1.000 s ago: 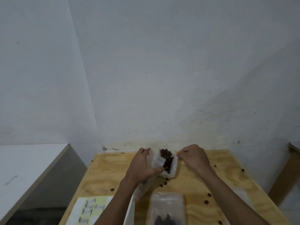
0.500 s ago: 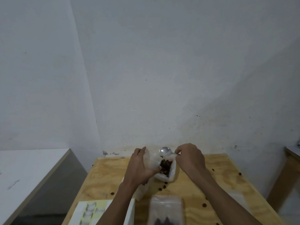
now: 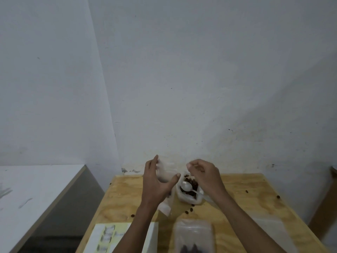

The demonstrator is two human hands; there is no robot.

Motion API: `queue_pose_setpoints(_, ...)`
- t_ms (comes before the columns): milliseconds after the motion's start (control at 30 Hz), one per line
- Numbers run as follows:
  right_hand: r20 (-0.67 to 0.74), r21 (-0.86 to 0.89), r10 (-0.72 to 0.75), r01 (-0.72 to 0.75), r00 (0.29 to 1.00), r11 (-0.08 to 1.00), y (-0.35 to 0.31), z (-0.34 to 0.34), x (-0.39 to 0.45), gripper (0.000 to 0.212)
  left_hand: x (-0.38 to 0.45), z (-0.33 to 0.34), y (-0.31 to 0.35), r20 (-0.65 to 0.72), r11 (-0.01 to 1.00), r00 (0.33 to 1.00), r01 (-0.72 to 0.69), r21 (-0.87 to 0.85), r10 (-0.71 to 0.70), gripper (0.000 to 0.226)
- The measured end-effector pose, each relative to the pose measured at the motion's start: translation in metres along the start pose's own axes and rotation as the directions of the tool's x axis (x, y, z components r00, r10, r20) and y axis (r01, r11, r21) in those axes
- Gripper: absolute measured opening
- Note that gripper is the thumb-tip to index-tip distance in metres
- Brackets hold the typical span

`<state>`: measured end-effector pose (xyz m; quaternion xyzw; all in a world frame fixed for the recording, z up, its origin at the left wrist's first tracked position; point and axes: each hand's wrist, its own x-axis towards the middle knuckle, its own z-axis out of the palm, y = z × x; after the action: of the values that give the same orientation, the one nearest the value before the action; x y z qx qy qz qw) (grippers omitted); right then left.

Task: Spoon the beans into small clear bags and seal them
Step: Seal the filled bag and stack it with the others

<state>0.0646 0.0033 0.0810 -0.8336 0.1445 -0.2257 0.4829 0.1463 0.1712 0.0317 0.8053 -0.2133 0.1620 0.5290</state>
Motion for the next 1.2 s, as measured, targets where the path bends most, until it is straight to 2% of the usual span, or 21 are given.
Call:
queue_pose_setpoints(67,0.153,0.182,0.014,-0.042,0.988,0.982,-0.021,-0.006,-0.001,0.014,-0.002,0.003,0.007,0.003,1.0,1.0,-0.011,-0.019,0.011,0.11)
queue_pose_setpoints(100,0.21,0.212,0.011,-0.056,0.978,0.976,-0.029,-0.007,-0.002,0.014,-0.003,0.004,0.011,0.01,0.999,1.0,-0.018,-0.027,0.018,0.11)
queue_pose_setpoints(167,0.236,0.228,0.005,-0.06,0.972,0.972,-0.037,-0.008,-0.004,0.012,-0.005,0.006,0.021,0.027,0.999,0.999,-0.03,-0.033,0.031,0.108)
queue_pose_setpoints(300,0.07,0.21,0.012,-0.026,0.997,0.977,-0.041,-0.015,-0.007,0.016,-0.007,0.001,0.038,0.076,0.996,0.997,0.019,-0.089,-0.012,0.105)
queue_pose_setpoints(400,-0.109,0.187,-0.022,0.043,0.994,0.981,-0.04,-0.026,-0.01,0.019,-0.005,-0.012,0.052,0.079,0.939,0.996,0.064,-0.337,-0.039,0.082)
queue_pose_setpoints(500,-0.138,0.234,-0.086,0.117,0.987,0.965,-0.042,-0.035,-0.016,0.018,-0.003,-0.026,0.074,0.079,0.842,0.997,0.066,-0.535,-0.028,0.044)
queue_pose_setpoints(567,-0.092,0.284,-0.122,0.144,0.988,0.948,-0.048,-0.039,-0.021,0.017,-0.003,-0.033,0.089,0.099,0.802,0.994,0.086,-0.591,-0.034,0.035)
queue_pose_setpoints(667,-0.033,0.315,-0.164,0.166,0.986,0.935,-0.059,-0.042,-0.029,0.015,-0.008,-0.039,0.107,0.102,0.791,0.995,0.067,-0.608,-0.006,0.033)
queue_pose_setpoints(867,-0.06,0.376,-0.199,0.207,0.978,0.903,-0.074,-0.053,-0.041,0.012,-0.018,-0.047,0.133,0.085,0.807,0.995,0.006,-0.591,0.055,0.027)
queue_pose_setpoints(1200,-0.063,0.418,-0.205,0.212,0.977,0.883,-0.077,-0.064,-0.046,0.011,-0.024,-0.046,0.14,0.025,0.858,0.991,-0.099,-0.504,0.128,0.034)
